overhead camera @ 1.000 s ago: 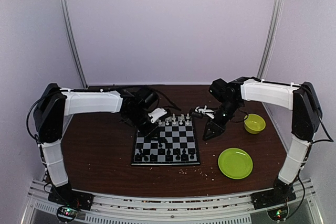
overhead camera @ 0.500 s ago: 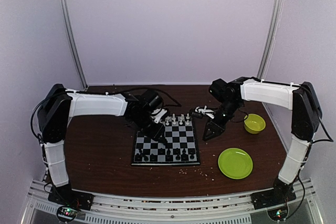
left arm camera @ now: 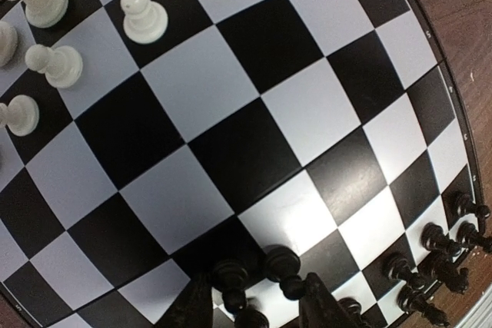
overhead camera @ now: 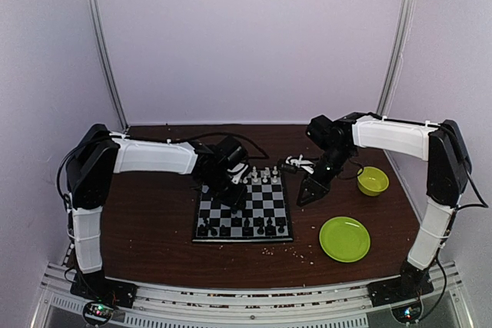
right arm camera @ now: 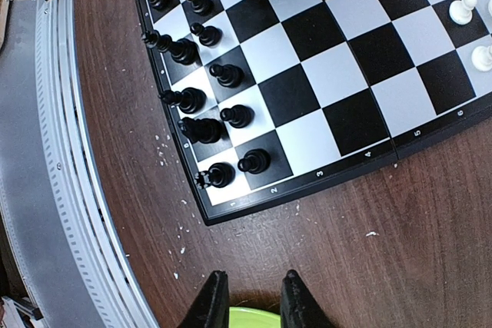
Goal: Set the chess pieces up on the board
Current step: Pick up the pawn from the chessboard.
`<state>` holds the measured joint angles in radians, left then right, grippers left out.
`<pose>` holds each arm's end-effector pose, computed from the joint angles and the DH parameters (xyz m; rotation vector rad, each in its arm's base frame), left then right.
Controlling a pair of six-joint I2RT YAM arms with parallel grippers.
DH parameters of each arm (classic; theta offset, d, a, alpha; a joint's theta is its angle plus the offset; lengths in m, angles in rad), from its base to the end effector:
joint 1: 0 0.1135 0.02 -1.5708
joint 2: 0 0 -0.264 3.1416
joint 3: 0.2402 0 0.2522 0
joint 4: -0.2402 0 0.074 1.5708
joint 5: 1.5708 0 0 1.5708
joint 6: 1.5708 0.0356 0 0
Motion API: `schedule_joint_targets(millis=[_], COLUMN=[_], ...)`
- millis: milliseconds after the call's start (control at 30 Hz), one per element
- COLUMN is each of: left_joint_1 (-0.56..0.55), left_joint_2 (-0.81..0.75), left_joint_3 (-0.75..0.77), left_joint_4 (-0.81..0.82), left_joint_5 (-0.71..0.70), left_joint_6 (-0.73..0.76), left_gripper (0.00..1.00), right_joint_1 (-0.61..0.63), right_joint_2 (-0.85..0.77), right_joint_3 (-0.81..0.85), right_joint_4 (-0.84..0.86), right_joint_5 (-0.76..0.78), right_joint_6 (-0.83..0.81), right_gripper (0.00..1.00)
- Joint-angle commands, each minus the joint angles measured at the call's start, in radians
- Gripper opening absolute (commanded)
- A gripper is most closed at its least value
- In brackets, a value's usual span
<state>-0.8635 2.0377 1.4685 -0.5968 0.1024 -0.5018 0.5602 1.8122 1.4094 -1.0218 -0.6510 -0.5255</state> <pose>0.2705 -0.3221 0.1672 0.5425 2.8001 -0.4826 0.2824 0.2026 0.2278 -1.5347 2.4074 0.9667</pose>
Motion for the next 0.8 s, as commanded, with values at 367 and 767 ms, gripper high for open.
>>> schedule_joint_targets(millis=[367, 767], left_joint_1=[-0.009, -0.009], left_joint_2=[-0.056, -0.136], left_joint_3=[-0.008, -0.002], left_joint_4=[-0.016, -0.136], left_joint_5=[-0.091, -0.088], left_joint_6=[0.080, 0.184], left_gripper=[0.42, 0.42], right_joint_1=[-0.003, -0.004], right_joint_2=[0.001, 0.002], right_joint_3=[0.028, 0.028], right_joint_4=[-0.015, -0.016], right_joint_5=[-0.012, -0.013], right_joint_6=[-0.008, -0.005], right_gripper=[0.24, 0.24])
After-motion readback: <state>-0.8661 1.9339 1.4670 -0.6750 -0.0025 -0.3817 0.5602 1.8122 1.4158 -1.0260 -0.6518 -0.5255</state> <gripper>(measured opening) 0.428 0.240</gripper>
